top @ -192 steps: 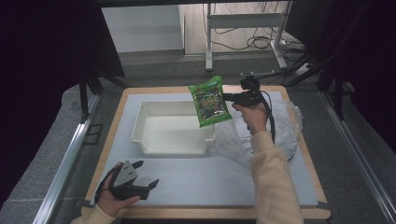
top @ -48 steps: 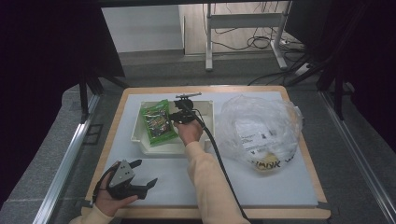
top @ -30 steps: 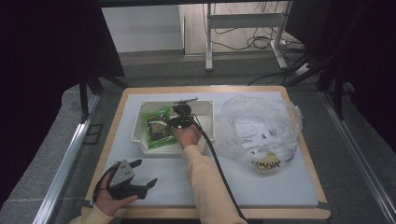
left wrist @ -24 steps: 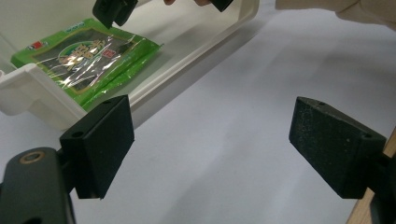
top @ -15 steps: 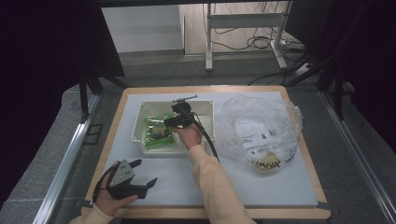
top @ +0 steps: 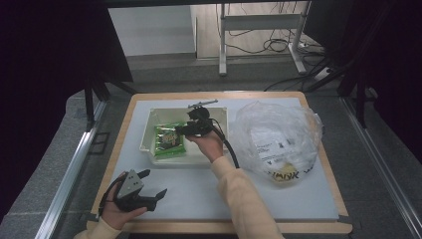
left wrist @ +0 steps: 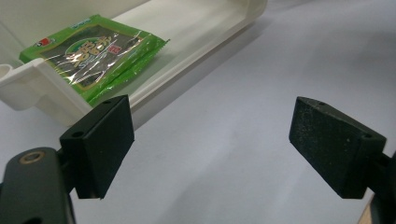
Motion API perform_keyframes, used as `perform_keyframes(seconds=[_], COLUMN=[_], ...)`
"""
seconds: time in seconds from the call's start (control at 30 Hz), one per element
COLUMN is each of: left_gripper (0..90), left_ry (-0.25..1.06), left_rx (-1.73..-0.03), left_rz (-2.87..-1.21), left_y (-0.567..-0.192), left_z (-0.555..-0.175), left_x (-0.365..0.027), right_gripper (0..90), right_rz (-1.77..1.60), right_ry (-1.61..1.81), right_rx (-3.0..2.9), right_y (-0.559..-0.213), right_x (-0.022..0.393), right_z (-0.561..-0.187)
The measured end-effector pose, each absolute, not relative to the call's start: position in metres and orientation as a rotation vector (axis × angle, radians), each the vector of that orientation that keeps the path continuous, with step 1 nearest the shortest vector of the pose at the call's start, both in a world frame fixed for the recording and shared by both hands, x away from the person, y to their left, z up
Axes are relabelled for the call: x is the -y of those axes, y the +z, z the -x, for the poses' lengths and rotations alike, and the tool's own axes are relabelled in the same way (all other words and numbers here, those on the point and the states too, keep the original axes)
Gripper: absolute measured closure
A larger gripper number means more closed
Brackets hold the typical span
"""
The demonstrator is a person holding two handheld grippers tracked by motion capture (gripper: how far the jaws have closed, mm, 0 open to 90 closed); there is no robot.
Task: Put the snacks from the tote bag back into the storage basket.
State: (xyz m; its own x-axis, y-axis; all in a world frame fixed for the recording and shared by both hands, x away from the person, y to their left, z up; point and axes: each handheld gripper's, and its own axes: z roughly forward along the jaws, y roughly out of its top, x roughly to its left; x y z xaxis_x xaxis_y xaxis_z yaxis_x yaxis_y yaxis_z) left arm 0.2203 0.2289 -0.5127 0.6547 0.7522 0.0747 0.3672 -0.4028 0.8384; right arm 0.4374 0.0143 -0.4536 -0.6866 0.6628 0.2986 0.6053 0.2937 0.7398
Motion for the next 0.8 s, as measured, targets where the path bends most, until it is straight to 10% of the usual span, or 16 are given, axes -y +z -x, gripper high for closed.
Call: perform_keyframes(seconds=[0.8], left_gripper=[14.0], left_ry=[0.587], left_rx=[-0.932], left_rz=[-2.051], left_y=[-0.523], left_z=[-0.227], left_x=[-0.224], right_gripper=[31.2], right_rz=[-0.897], right_ry=[1.449], right_rx=[-2.401], right_y=[-0.436], right_x=[0.134], right_z=[-0.333])
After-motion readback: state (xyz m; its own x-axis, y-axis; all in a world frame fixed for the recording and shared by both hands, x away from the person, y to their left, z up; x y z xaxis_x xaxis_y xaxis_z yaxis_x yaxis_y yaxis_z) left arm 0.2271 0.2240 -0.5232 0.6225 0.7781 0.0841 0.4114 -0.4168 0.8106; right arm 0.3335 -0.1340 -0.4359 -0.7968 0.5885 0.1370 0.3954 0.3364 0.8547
